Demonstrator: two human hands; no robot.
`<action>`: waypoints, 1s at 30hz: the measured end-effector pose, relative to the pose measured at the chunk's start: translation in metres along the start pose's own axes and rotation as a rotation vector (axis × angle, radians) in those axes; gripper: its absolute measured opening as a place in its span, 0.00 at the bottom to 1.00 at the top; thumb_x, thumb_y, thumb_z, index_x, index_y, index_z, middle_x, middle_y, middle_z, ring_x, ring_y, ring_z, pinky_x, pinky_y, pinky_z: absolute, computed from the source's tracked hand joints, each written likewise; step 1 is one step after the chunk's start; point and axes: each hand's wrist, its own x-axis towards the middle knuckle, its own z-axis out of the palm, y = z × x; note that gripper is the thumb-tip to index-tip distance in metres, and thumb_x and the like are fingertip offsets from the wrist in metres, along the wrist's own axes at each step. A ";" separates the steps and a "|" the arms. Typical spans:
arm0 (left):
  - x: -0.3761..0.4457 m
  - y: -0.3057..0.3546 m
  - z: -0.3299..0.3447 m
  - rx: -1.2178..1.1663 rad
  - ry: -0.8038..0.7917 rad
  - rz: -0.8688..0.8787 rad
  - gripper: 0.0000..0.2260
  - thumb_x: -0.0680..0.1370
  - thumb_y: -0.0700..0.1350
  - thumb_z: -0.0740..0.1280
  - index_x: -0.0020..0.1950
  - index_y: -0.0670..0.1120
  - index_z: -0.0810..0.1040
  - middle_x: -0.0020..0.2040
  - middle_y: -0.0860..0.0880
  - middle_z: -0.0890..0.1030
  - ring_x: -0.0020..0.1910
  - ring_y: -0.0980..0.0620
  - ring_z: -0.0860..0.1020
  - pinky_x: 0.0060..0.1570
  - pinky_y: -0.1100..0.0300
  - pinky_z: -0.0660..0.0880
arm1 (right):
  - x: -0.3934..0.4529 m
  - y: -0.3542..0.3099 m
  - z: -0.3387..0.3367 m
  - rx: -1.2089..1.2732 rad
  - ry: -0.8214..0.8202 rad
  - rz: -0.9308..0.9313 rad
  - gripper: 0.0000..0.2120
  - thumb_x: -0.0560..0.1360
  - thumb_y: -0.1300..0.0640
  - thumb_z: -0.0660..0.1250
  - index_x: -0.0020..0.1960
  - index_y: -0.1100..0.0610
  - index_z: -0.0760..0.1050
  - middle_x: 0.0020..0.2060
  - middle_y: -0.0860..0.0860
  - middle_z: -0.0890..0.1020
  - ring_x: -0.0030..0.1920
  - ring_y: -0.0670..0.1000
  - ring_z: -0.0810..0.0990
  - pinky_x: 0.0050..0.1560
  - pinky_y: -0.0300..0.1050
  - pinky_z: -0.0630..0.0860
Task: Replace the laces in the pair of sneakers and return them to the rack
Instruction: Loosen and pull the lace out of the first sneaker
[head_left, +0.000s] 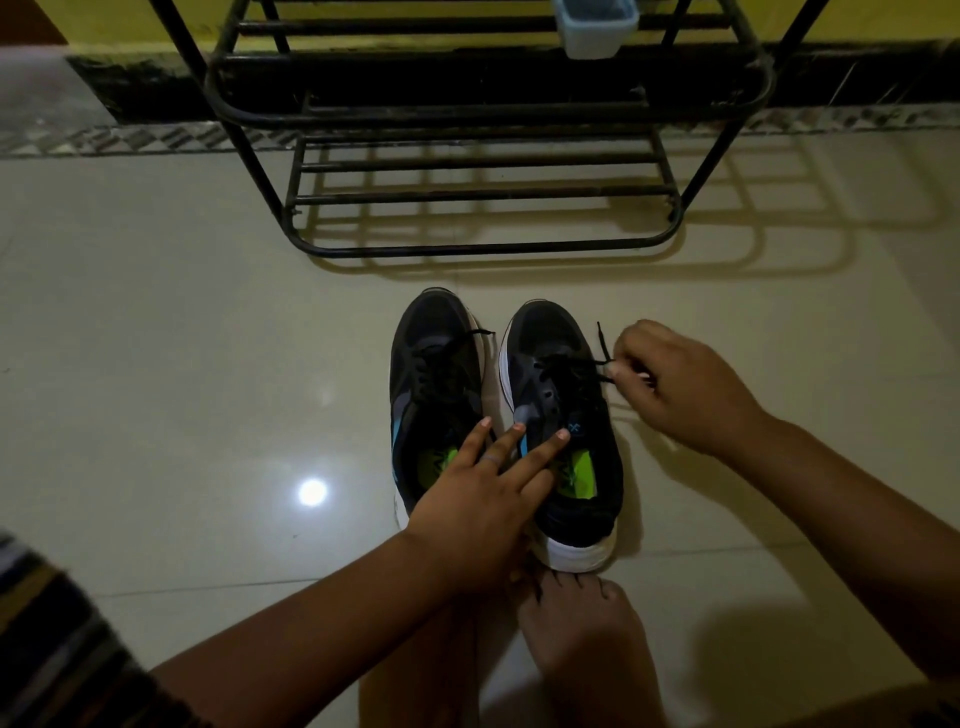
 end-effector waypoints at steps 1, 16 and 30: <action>0.000 0.000 -0.001 -0.005 0.008 -0.001 0.30 0.76 0.57 0.62 0.74 0.48 0.55 0.78 0.49 0.39 0.76 0.40 0.45 0.67 0.44 0.32 | -0.002 0.001 0.007 -0.037 -0.093 0.009 0.08 0.77 0.49 0.57 0.48 0.53 0.70 0.43 0.50 0.74 0.39 0.52 0.74 0.37 0.46 0.71; -0.002 0.001 -0.001 -0.033 0.013 -0.008 0.26 0.77 0.55 0.61 0.72 0.48 0.57 0.78 0.49 0.40 0.76 0.40 0.46 0.68 0.44 0.33 | -0.021 0.010 0.014 0.441 0.097 0.455 0.24 0.76 0.61 0.65 0.25 0.53 0.59 0.17 0.45 0.61 0.21 0.43 0.61 0.25 0.34 0.57; -0.002 0.000 0.000 0.007 0.046 0.005 0.26 0.76 0.56 0.61 0.71 0.47 0.61 0.78 0.47 0.46 0.75 0.38 0.52 0.67 0.44 0.34 | -0.003 -0.033 0.021 0.110 -0.148 0.210 0.16 0.72 0.54 0.70 0.59 0.52 0.74 0.52 0.49 0.76 0.45 0.44 0.74 0.46 0.42 0.72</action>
